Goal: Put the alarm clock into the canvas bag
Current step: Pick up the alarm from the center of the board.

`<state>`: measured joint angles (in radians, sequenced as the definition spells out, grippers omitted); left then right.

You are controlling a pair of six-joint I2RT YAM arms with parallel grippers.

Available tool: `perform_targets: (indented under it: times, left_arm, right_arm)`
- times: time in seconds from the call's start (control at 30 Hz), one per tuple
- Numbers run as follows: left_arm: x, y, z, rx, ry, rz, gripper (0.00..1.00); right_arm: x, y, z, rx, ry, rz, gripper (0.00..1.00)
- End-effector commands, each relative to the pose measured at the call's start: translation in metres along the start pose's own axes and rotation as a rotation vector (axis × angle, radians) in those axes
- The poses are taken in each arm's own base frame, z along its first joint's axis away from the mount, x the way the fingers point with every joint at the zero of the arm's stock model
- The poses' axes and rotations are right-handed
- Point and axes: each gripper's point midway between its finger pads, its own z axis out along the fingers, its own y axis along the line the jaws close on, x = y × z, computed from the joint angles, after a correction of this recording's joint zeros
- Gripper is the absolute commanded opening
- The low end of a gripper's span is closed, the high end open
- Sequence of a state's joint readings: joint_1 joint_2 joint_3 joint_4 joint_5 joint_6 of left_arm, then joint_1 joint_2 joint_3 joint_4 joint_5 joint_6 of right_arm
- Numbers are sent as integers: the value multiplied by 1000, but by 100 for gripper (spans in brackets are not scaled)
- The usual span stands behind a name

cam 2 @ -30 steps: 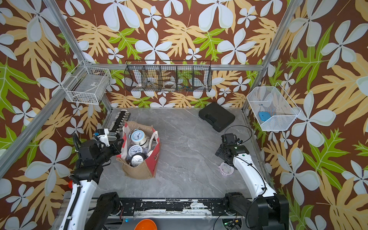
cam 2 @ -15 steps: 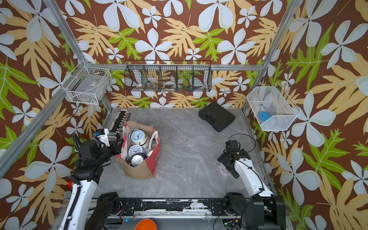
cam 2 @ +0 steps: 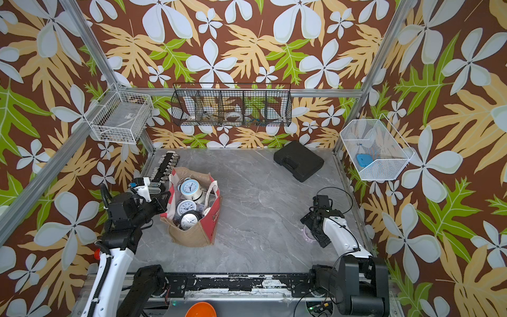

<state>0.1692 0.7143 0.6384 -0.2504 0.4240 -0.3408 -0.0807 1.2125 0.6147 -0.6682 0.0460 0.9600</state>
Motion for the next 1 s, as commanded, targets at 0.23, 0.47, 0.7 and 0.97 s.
perform_targets:
  times: [0.23,0.47,0.7,0.97]
  left_arm:
    - [-1,-2,0,9,-5,6,0]
    - [-1,-1,0,7,-5,6,0]
    - [0,-1,0,6,-3,6,0]
    - [-1,-1,0,8,-4,7,0]
  right_arm:
    - [2,-2,9,13,9,13,89]
    - [4,-5,14,36,22,8,82]
    - [-3,-2,4,39,4,-13,76]
    - [-19,16,-22,-69,-81,-95,71]
